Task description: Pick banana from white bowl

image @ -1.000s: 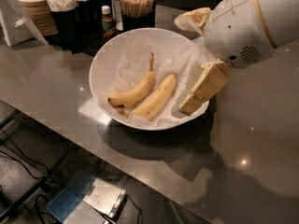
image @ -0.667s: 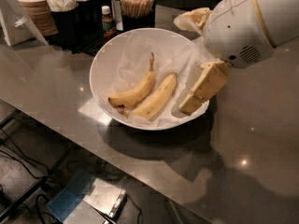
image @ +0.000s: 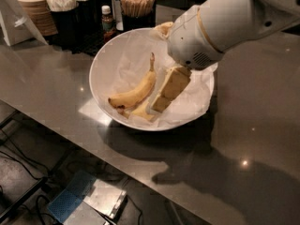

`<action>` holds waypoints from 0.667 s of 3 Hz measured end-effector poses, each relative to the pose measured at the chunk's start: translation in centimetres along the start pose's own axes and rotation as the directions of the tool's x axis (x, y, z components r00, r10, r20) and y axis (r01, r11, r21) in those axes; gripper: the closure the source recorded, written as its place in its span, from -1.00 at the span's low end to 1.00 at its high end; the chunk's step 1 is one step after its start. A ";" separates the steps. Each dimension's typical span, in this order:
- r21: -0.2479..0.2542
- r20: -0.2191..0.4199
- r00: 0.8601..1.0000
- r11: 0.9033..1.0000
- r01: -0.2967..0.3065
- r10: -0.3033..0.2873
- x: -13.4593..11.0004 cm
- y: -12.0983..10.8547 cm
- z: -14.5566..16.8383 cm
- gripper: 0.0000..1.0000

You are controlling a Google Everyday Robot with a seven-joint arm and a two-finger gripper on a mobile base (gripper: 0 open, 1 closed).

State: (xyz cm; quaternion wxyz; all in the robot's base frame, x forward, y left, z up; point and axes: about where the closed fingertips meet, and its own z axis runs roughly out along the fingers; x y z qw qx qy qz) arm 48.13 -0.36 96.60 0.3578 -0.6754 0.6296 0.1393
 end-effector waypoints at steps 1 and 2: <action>-0.010 -0.011 1.000 1.000 0.021 -0.022 -0.3 -0.1 0.8 -1.00; -0.010 -0.011 1.000 1.000 0.021 -0.022 -0.3 -0.1 0.7 -0.67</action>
Offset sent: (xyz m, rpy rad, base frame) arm 0.0021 0.0073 -0.0030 -0.0179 -0.0065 0.0177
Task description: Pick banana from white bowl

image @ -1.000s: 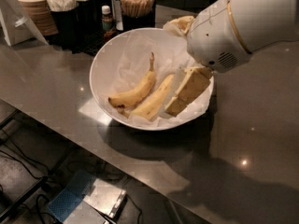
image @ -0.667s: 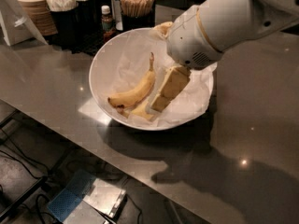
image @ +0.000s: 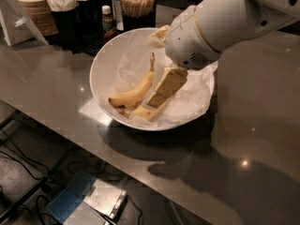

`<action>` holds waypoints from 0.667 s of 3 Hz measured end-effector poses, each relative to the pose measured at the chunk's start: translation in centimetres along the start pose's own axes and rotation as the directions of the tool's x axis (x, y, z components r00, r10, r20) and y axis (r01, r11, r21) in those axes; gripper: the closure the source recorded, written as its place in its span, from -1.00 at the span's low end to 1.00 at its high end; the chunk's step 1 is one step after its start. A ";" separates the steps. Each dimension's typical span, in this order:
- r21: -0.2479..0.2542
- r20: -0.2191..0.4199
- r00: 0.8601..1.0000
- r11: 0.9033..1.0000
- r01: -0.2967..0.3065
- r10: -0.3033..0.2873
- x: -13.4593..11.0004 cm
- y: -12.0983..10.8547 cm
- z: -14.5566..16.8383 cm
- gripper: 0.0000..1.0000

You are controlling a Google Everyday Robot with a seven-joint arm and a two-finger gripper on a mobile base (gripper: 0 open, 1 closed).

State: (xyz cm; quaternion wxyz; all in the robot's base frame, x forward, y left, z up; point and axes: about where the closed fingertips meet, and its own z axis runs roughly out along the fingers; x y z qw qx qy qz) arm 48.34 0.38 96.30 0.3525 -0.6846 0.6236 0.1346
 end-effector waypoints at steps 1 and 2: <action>0.000 0.000 1.000 1.000 0.000 0.000 0.0 0.0 0.0 -0.50; 0.000 0.000 1.000 1.000 0.000 0.000 0.0 0.0 0.0 -0.50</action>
Offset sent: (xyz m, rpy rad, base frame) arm 0.0000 0.0000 0.0000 0.0000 0.0000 0.0000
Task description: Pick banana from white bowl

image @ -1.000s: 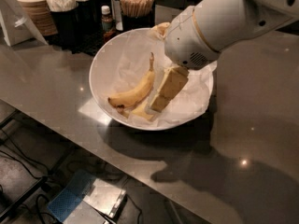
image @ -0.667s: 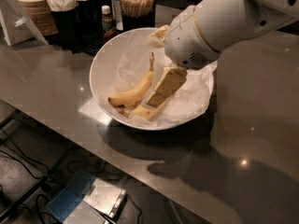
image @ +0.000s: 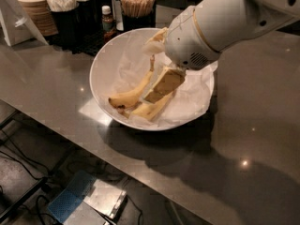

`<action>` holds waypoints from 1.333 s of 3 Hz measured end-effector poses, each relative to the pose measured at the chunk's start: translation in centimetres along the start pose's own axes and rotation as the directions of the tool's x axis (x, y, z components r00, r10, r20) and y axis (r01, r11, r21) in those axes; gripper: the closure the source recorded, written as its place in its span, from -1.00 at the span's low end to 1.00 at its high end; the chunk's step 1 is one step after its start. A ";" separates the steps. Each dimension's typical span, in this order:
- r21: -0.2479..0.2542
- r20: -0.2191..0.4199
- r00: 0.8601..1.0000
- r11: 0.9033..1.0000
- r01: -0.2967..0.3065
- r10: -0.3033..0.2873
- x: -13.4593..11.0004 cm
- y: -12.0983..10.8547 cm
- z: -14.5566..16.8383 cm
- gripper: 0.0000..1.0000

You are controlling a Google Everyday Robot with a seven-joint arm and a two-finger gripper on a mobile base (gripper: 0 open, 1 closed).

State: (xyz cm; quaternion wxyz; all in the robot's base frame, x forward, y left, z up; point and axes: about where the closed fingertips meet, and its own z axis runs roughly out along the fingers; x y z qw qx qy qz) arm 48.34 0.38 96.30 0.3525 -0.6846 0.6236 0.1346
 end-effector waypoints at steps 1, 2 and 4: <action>-0.030 -0.074 0.997 0.999 0.022 -0.024 0.7 -0.1 0.7 -0.68; -0.089 -0.218 0.973 0.995 0.053 -0.072 2.7 -0.5 1.6 -0.80; -0.109 -0.361 0.928 0.992 0.056 -0.092 5.8 -1.9 2.1 -0.66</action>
Offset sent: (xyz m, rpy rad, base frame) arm 0.0296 -0.0280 -0.0497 -0.4508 0.0559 0.0446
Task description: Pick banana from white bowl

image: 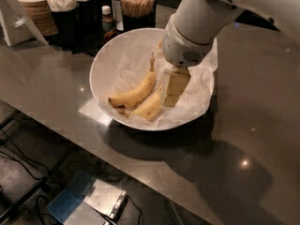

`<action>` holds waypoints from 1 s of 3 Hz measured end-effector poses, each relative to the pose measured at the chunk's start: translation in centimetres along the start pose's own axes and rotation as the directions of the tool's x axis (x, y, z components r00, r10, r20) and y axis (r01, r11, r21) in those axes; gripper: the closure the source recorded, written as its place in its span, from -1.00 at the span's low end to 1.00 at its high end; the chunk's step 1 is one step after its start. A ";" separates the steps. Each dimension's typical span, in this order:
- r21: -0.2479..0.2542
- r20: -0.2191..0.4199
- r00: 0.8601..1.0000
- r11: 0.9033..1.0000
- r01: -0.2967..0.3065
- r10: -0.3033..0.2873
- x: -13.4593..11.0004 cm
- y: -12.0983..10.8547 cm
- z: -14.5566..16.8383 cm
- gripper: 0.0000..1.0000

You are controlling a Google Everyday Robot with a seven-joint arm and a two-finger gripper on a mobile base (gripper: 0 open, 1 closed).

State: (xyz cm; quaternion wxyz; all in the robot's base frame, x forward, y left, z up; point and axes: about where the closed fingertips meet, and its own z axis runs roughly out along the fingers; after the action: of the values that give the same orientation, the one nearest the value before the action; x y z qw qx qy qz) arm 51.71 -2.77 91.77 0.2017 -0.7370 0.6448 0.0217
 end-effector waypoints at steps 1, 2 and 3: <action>0.005 0.027 0.999 1.000 -0.022 0.022 0.2 -0.1 0.8 -0.31; 0.001 0.099 0.994 0.999 -0.039 0.039 -0.7 0.3 1.9 -0.40; 0.002 0.105 0.994 0.999 -0.041 0.041 -0.8 0.3 1.9 -0.66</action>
Offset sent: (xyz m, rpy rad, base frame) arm -0.0011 0.0264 -0.0256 0.2055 0.0422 -0.0074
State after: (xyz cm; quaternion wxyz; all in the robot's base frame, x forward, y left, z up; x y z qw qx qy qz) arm 51.75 -1.42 90.21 0.2362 -0.7210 0.6484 0.0632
